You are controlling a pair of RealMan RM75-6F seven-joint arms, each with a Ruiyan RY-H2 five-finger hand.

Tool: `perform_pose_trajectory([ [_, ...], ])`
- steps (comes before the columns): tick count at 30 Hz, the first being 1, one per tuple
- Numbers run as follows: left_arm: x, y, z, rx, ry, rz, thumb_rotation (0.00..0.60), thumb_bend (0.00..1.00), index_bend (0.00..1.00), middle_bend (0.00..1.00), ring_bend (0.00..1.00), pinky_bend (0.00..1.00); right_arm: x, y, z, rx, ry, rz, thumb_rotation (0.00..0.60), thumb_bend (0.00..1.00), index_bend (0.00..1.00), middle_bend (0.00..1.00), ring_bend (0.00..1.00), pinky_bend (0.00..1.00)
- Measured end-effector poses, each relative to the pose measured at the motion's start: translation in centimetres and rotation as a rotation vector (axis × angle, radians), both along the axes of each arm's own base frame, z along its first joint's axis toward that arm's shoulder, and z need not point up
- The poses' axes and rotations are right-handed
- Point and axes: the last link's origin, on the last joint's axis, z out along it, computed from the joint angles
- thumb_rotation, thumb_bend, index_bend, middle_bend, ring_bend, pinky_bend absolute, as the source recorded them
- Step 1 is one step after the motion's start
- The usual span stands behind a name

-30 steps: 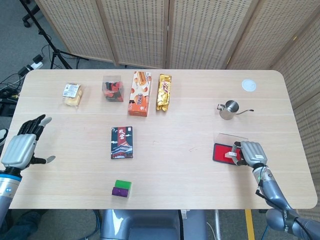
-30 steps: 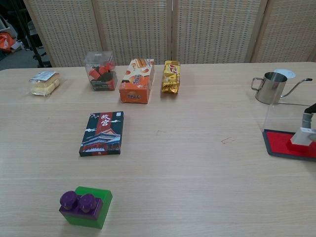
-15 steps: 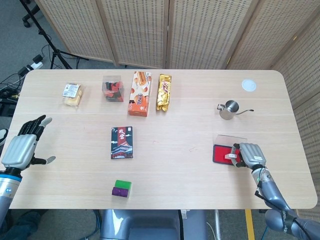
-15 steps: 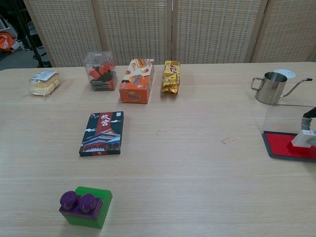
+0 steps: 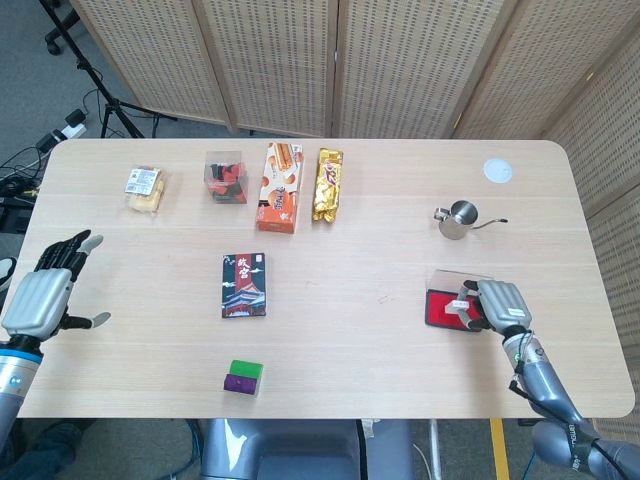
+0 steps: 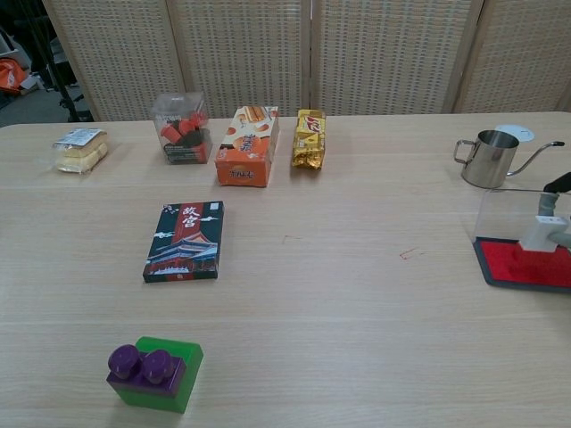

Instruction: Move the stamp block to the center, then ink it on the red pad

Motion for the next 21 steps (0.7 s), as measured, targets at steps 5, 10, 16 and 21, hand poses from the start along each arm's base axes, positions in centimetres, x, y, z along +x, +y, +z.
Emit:
perform_pose_trajectory([
  [5,0.0,-0.1,0.1,0.000,-0.001,-0.001,0.600,0.00,0.00,0.00,0.00,0.00,2.4,0.3,1.0,-0.018,-0.048,0.054,0.600,0.59,0.56,0.95,1.00,1.00],
  [10,0.1,-0.2,0.0,-0.003,-0.001,-0.004,0.600,0.00,0.00,0.00,0.00,0.00,4.7,0.5,1.0,-0.013,-0.049,0.123,0.600,0.59,0.56,0.95,1.00,1.00],
  [16,0.0,-0.2,0.1,-0.002,-0.003,-0.004,0.600,0.00,0.00,0.00,0.00,0.00,6.7,0.8,-2.1,0.041,-0.011,0.169,0.600,0.59,0.56,0.95,1.00,1.00],
  [21,0.0,-0.2,0.2,-0.004,-0.005,-0.002,0.600,0.00,0.00,0.00,0.00,0.00,7.7,0.8,-4.1,0.064,0.000,0.183,0.600,0.57,0.56,0.95,1.00,1.00],
])
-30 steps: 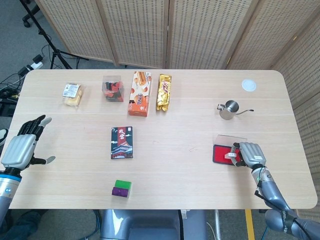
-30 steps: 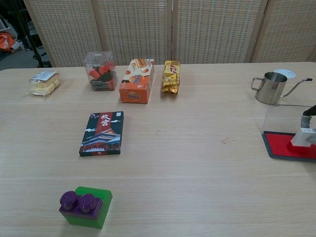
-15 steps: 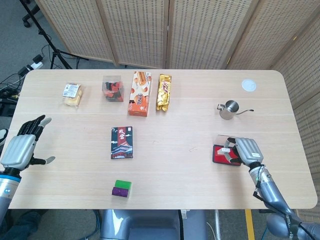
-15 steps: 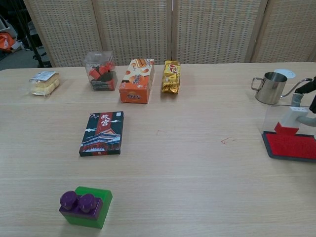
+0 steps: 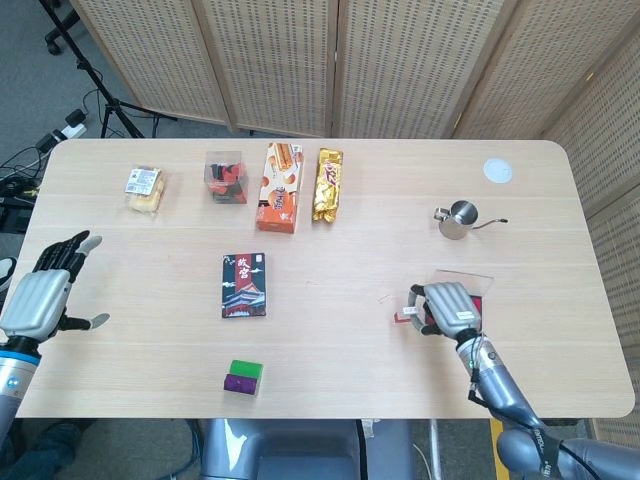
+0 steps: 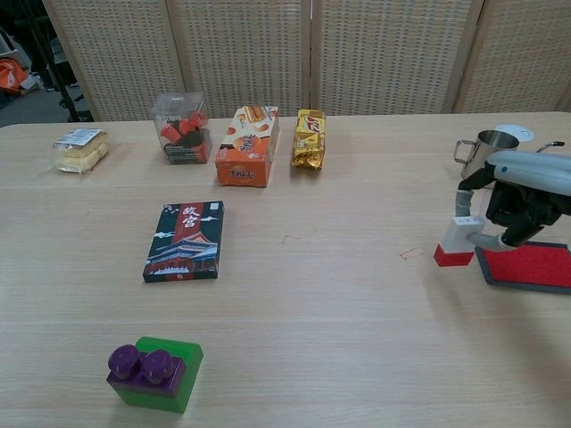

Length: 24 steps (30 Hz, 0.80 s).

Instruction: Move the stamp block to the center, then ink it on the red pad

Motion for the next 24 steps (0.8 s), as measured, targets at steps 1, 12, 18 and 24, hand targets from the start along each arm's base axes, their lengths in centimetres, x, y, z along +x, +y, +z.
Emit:
perform_pose_trajectory([
  [1,0.0,0.0,0.0,0.000,0.000,0.000,0.600,0.00,0.00,0.00,0.00,0.00,0.1,0.0,-0.2,0.000,0.003,0.003,0.600,0.57,0.56,0.95,1.00,1.00],
  [12,-0.1,0.0,0.1,-0.005,-0.005,0.003,0.600,0.00,0.00,0.00,0.00,0.00,0.1,0.0,-2.5,-0.005,0.009,0.003,0.600,0.57,0.56,0.95,1.00,1.00],
  [18,-0.1,0.0,0.1,-0.007,-0.004,0.005,0.600,0.00,0.00,0.00,0.00,0.00,-0.3,0.0,-3.0,-0.009,0.000,-0.002,0.600,0.54,0.56,0.95,1.00,1.00],
  [24,-0.1,0.0,0.0,-0.010,-0.003,0.006,0.600,0.00,0.00,0.00,0.00,0.00,-0.8,0.0,-3.1,-0.013,0.008,0.001,0.600,0.49,0.56,0.95,1.00,1.00],
])
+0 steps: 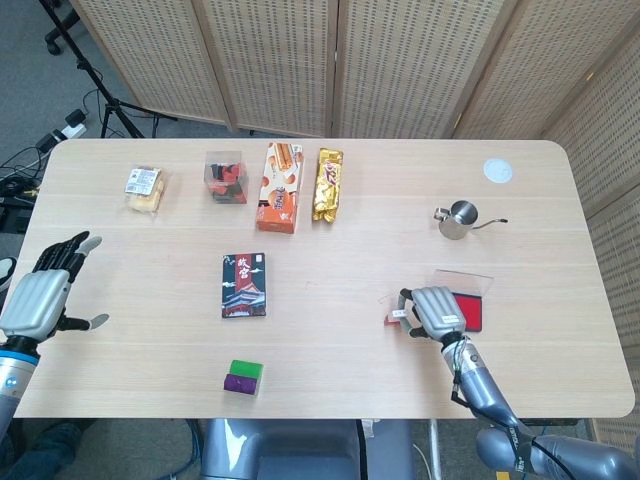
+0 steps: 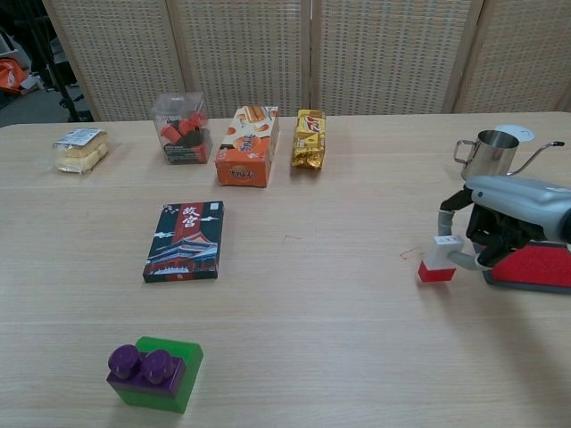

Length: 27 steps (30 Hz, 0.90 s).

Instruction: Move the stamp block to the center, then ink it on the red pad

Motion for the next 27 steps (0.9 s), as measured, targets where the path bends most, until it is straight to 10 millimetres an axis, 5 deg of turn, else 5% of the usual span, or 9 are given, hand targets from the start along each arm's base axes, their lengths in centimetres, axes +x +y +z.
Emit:
perform_pose_trajectory([
  [8,0.0,0.0,-0.1,-0.002,0.003,0.000,0.600,0.00,0.00,0.00,0.00,0.00,-0.6,0.1,-0.3,0.004,0.000,-0.010,0.600,0.47,0.56,0.95,1.00,1.00],
  [13,0.0,0.0,-0.2,-0.009,0.007,0.000,0.600,0.00,0.00,0.00,0.00,0.00,-0.9,0.1,-0.2,-0.006,0.011,-0.008,0.600,0.37,0.54,0.95,1.00,1.00],
  [27,0.1,-0.1,-0.2,-0.013,0.007,-0.004,0.600,0.00,0.00,0.00,0.00,0.00,-1.1,0.5,-0.2,0.000,0.019,-0.012,0.600,0.36,0.47,0.95,1.00,1.00],
])
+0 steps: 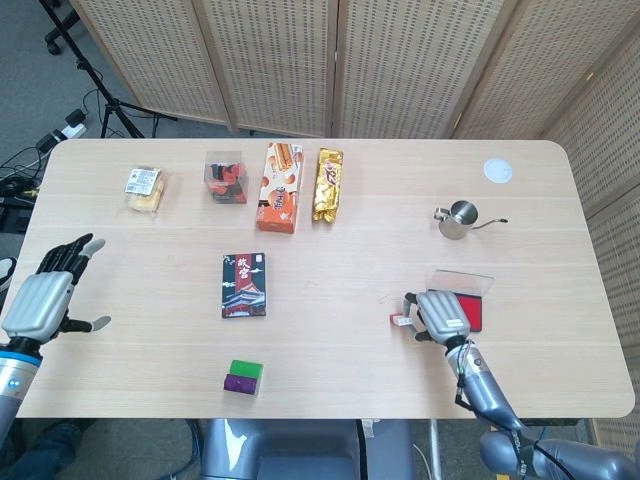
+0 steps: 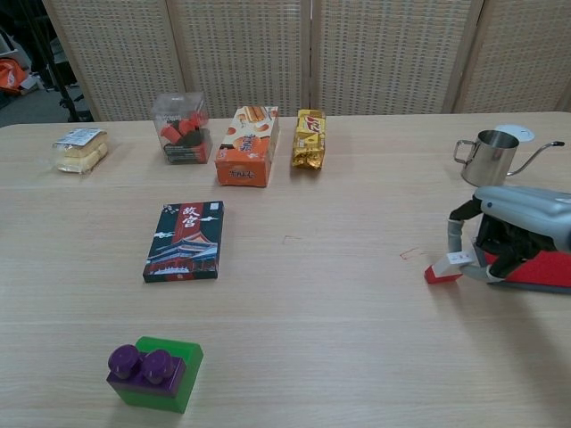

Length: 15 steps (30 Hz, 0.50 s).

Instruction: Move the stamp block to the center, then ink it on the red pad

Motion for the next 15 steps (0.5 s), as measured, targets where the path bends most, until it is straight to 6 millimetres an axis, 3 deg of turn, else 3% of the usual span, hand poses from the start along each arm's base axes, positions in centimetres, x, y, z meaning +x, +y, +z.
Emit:
perform_pose_trajectory([
  [15,-0.01,-0.01,0.02,0.000,0.000,-0.001,0.600,0.00,0.00,0.00,0.00,0.00,0.09,-0.13,0.07,-0.001,0.005,-0.001,0.600,0.36,0.38,0.95,1.00,1.00],
])
